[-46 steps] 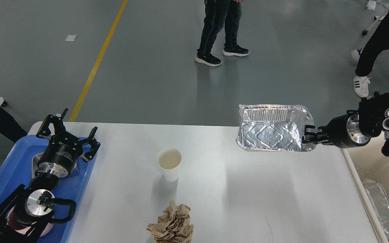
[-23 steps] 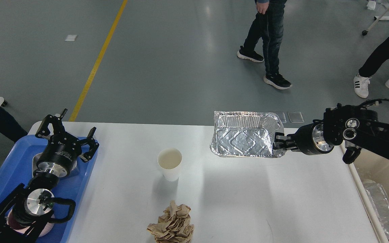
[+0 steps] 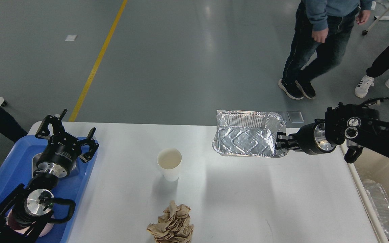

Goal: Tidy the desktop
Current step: 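Carry the foil tray toward the white paper cup with the right gripper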

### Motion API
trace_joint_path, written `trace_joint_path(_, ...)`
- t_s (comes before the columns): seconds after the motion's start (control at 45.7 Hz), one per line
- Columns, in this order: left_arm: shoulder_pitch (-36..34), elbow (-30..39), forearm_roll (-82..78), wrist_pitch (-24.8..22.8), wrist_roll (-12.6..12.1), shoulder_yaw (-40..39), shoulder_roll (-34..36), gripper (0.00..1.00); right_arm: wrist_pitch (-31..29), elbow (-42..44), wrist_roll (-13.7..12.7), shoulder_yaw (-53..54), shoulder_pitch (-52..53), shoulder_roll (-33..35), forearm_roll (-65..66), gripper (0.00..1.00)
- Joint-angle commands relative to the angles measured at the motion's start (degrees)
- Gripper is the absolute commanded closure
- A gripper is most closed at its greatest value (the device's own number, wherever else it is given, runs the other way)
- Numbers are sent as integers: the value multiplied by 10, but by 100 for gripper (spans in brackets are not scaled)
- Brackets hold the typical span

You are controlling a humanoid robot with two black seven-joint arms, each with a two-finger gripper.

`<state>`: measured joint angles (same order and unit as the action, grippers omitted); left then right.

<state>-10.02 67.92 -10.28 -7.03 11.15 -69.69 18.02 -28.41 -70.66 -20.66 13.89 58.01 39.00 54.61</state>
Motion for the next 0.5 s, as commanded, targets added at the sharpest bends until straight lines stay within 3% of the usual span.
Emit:
trace_joint_path(0.0,0,0,0,0,0,0,1,3,-2,-1,2,-1,1,-8,0,100)
trace_joint_path(0.263,-1,0,0,0,0,0,2,3,-15,10,3,-33,26,-74,0,100)
trace_joint_path(0.482,1,0,0,-1,0,0,9,3,-15,18,3,-38,36,-80,0,100)
